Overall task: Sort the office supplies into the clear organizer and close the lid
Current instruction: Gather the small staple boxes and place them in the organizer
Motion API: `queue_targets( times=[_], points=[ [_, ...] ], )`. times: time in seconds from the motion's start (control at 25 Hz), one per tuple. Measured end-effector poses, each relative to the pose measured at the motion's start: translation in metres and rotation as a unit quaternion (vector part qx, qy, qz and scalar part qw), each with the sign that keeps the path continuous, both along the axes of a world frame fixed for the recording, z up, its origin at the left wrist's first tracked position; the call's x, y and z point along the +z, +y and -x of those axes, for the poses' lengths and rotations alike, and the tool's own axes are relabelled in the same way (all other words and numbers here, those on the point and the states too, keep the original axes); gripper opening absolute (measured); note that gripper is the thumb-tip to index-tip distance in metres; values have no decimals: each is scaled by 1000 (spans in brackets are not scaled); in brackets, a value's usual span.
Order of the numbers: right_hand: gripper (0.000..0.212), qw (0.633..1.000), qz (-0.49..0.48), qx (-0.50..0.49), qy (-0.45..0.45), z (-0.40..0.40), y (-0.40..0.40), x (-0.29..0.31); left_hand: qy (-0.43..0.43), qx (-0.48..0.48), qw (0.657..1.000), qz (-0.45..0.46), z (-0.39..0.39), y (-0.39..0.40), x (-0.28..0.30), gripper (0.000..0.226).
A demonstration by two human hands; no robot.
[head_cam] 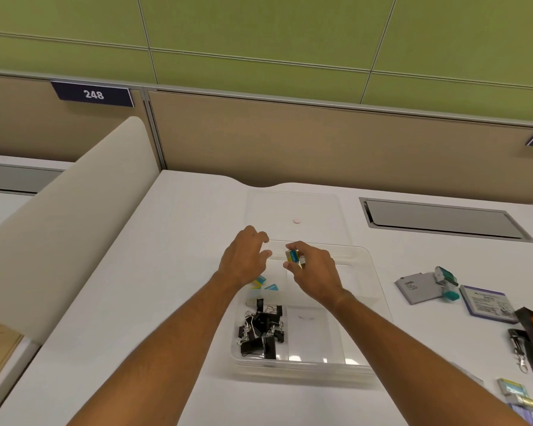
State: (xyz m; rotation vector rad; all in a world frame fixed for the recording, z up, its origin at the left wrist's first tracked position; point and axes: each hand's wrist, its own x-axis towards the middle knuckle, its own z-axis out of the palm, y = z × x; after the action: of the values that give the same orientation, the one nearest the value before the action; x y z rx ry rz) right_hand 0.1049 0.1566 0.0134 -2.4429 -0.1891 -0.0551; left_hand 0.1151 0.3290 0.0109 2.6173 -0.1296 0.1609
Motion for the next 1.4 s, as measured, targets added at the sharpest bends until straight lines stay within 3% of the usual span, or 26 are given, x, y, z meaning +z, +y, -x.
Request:
queue_targets(
  times=[0.24, 0.4, 0.6, 0.84, 0.96, 1.28, 1.4],
  points=[
    [39, 969, 224, 94, 55, -13, 28, -1, -19, 46, 994, -102, 6, 22, -5, 48],
    [45, 948, 272, 142, 79, -15, 37, -5, -4, 60, 991, -117, 10, 31, -12, 50],
    [38, 965, 225, 97, 92, -26, 46, 3, 11, 67, 990, -127, 11, 39, -18, 51],
    [52, 979, 96, 92, 152, -27, 64, 1, 20, 85, 988, -127, 11, 48, -19, 52],
    [39, 980, 115, 95, 136, -31, 62, 2, 19, 86, 988, -125, 13, 51, -20, 51],
    [69, 982, 37, 110, 146, -26, 49, 9, 29, 77, 989, -126, 17, 44, -16, 53],
    [67, 988, 9, 103, 118, -20, 41, 15, 26, 73, 989, -127, 20, 38, -12, 54]
  ],
)
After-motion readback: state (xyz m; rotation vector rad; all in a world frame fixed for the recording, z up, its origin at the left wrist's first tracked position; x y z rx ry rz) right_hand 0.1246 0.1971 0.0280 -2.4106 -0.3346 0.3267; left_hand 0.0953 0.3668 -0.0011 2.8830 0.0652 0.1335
